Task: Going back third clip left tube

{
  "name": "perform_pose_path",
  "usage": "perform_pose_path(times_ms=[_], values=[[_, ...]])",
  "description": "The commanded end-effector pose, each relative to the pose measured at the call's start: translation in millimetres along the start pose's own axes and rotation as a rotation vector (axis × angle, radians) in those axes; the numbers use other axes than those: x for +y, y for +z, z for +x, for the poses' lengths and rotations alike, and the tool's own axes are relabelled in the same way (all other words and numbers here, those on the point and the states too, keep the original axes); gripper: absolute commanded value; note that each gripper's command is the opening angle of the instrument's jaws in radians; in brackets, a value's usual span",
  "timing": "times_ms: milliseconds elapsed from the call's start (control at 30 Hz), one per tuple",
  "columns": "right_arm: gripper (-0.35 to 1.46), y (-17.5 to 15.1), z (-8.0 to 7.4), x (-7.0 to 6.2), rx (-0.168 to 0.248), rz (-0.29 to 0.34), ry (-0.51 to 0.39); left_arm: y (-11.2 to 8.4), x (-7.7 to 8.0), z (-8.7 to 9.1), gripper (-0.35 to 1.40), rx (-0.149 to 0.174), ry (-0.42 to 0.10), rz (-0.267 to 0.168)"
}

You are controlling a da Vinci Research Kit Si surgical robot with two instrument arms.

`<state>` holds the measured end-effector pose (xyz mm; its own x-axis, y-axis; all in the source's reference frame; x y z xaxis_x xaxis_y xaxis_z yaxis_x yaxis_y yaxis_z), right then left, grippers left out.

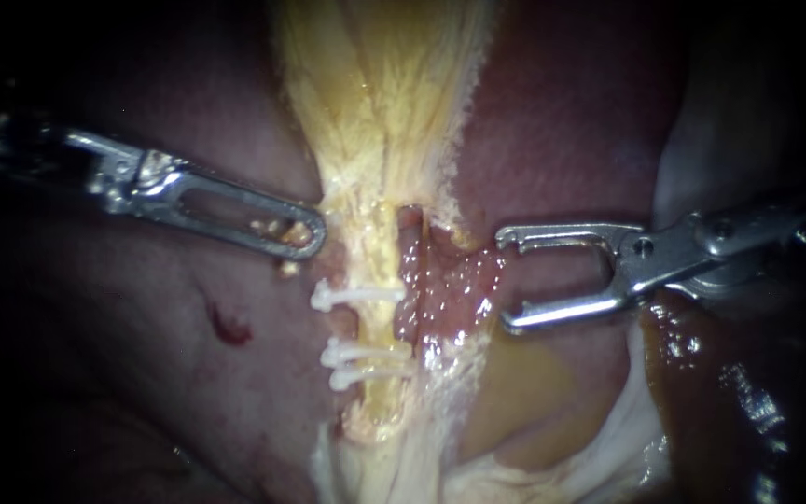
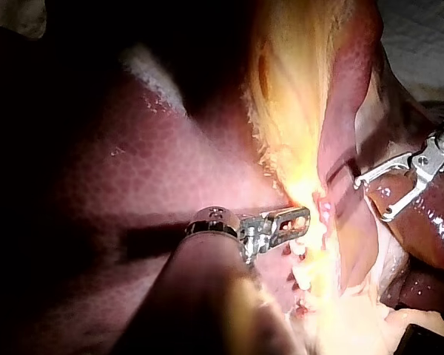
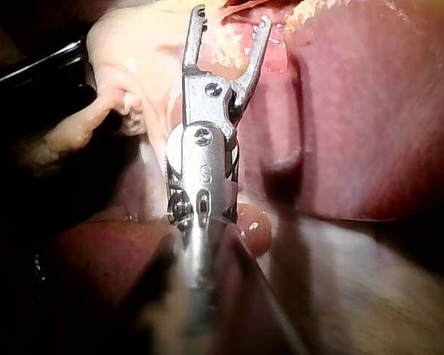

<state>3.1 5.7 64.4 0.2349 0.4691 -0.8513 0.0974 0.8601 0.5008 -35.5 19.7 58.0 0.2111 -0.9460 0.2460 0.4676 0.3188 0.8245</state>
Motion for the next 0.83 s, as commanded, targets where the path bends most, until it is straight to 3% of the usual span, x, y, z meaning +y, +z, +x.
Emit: perform_pose_path(times_ms=[33,300,833], values=[[0.5,0.0,0.0,0.0,0.0,0.0,0.0,0.4,0.2,0.0,-0.35,0.005,0.001,-0.004],[0.5,0.0,0.0,-0.1,0.002,0.0,-0.006,3.0,1.2,-0.1,-0.35,0.02,0.004,-0.011],[0.5,0.0,0.2,-0.3,0.004,0.0,-0.012,3.5,1.7,0.0,-0.35,0.026,0.006,-0.013]])
